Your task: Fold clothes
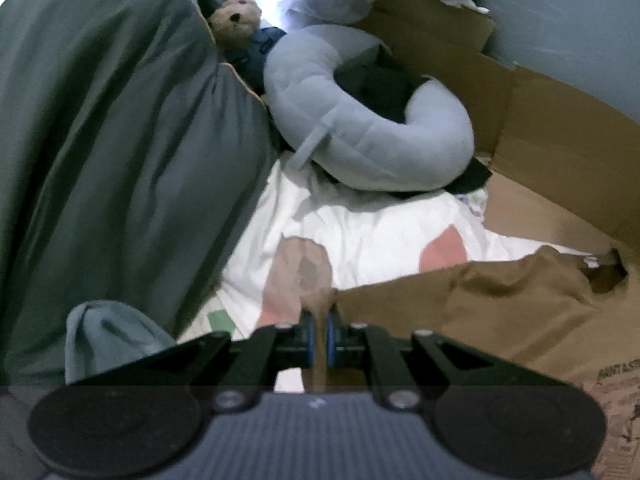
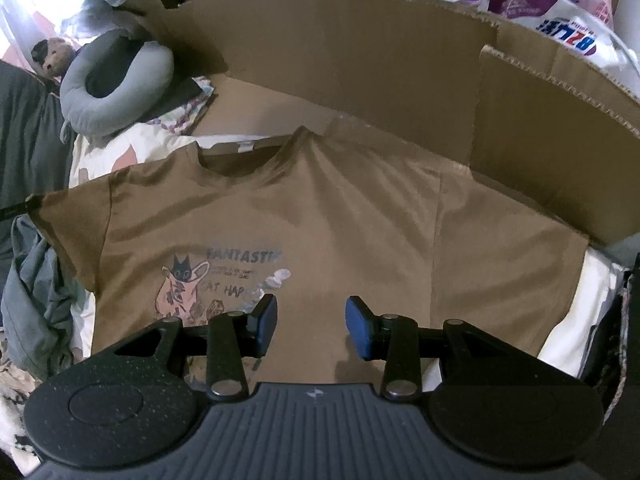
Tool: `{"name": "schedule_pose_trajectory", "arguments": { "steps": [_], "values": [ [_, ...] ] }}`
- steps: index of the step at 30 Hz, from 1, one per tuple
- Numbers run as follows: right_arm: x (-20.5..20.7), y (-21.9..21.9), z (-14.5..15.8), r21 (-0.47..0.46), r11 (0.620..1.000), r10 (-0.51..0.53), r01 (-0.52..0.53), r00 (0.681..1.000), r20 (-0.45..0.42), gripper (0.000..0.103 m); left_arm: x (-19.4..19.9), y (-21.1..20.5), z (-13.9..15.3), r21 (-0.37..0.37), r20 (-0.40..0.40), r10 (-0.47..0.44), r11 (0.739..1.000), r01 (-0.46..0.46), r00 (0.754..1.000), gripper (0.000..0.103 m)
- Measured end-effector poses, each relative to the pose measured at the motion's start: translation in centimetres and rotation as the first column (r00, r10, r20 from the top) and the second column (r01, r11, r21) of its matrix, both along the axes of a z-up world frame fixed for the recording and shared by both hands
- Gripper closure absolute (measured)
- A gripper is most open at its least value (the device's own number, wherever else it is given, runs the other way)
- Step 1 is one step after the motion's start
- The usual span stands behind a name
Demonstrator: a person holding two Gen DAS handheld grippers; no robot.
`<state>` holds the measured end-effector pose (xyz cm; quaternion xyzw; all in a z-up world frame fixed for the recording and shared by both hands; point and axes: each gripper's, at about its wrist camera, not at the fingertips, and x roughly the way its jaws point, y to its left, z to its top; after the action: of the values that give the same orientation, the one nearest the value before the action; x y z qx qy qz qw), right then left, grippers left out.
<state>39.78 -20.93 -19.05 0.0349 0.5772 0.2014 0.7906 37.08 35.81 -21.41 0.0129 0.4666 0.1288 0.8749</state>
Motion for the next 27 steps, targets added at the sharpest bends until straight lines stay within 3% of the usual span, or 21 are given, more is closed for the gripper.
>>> {"name": "schedule_pose_trajectory", "arguments": {
  "steps": [2, 14, 18, 20, 27],
  "values": [
    [-0.1, -0.3, 0.1, -0.005, 1.000, -0.002, 0.002, 1.000, 0.005, 0.053, 0.2, 0.1, -0.5, 0.010, -0.020, 0.013, 1.000, -0.013, 1.000, 0.096],
    [-0.4, -0.5, -0.1, -0.016, 1.000, 0.017, -0.017, 1.000, 0.008, 0.052, 4.9, 5.8, -6.8, 0.043, -0.087, 0.130, 0.991, -0.126, 0.988, 0.096],
    [-0.6, 0.0, 0.0, -0.008, 0.999, 0.037, -0.037, 0.999, 0.014, 0.053, 5.4, 7.0, -8.4, -0.011, -0.091, 0.192, 0.981, -0.194, 0.977, 0.090],
    [-0.7, 0.3, 0.2, 0.008, 0.999, 0.045, -0.045, 0.999, 0.024, 0.052, 5.4, 7.0, -8.9, -0.002, -0.099, 0.197, 0.980, -0.198, 0.975, 0.083],
    [-0.8, 0.9, 0.0, 0.077, 0.994, 0.070, -0.073, 0.997, 0.038, 0.052, 3.7, 6.3, -7.6, -0.014, -0.078, 0.198, 0.980, -0.199, 0.977, 0.077]
  ]
}}
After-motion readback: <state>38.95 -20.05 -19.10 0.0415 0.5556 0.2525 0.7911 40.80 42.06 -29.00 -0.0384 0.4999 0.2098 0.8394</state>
